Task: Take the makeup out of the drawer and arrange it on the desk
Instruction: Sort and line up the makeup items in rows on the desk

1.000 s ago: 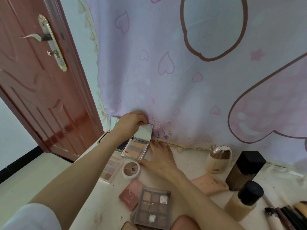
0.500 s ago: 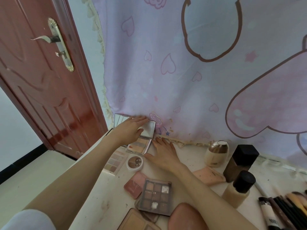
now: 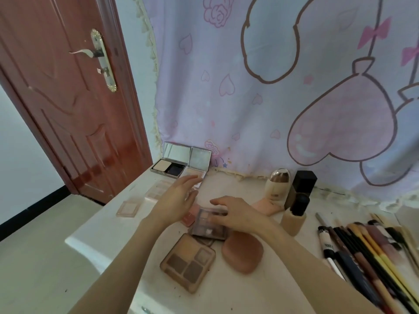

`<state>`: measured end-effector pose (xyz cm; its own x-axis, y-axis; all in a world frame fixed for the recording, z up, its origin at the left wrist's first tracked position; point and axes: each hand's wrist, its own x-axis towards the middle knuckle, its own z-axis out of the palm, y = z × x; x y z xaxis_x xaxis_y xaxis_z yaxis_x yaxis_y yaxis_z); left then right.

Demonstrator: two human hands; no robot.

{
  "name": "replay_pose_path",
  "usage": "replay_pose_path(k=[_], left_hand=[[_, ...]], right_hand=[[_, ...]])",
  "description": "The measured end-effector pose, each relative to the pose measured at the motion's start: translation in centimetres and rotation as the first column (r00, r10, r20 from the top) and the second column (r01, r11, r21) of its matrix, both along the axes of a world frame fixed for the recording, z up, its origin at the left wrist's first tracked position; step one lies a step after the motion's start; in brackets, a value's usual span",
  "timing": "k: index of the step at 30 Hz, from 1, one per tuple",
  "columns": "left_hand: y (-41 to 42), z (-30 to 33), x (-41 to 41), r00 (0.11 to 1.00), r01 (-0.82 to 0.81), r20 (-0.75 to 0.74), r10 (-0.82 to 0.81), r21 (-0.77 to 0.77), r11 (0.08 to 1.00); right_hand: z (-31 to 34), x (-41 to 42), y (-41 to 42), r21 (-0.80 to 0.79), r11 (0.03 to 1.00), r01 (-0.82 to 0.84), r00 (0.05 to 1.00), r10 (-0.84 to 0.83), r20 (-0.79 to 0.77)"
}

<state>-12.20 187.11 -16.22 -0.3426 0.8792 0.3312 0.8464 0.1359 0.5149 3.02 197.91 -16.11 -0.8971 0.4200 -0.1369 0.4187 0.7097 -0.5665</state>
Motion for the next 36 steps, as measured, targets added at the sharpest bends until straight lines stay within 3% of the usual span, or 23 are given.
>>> replay_pose_path(k=[5, 10, 14, 17, 21, 30, 36], left_hand=[[-3.5, -0.8, 2.3, 0.999, 0.0, -0.05, 0.0, -0.002, 1.0], [-5.6, -1.2, 3.5, 1.0, -0.012, 0.025, 0.012, 0.016, 1.0], [-6.4, -0.6, 4.5, 0.971, -0.018, 0.238, -0.005, 0.097, 0.995], [-6.5, 0.4, 5.5, 0.893, -0.023, 0.448, -0.032, 0.116, 0.993], [-6.7, 1.6, 6.9, 0.783, -0.007, 0.613, -0.1, 0.171, 0.985], [-6.6, 1.5, 8.1, 0.577, -0.098, 0.803, -0.15, 0.25, 0.963], [-6.6, 0.8, 8.1, 0.559, -0.127, 0.815, -0.155, 0.269, 0.955]], right_hand=[[0.7, 1.0, -1.7, 0.145, 0.977, -0.158, 0.979, 0.135, 0.155], [0.6, 1.1, -2.1, 0.184, 0.977, -0.109, 0.994, 0.11, 0.005], [0.8, 2.0, -1.8, 0.008, 1.0, 0.026, 0.979, -0.024, -0.205], [0.9, 3.1, -2.0, -0.194, 0.981, 0.025, 0.95, -0.083, -0.301], [1.7, 4.3, -2.7, -0.284, 0.959, -0.018, 0.929, -0.089, -0.36], [2.1, 5.0, -3.9, -0.302, 0.953, 0.02, 0.852, -0.174, -0.493], [1.5, 4.9, -3.9, -0.334, 0.943, 0.008, 0.863, -0.175, -0.474]])
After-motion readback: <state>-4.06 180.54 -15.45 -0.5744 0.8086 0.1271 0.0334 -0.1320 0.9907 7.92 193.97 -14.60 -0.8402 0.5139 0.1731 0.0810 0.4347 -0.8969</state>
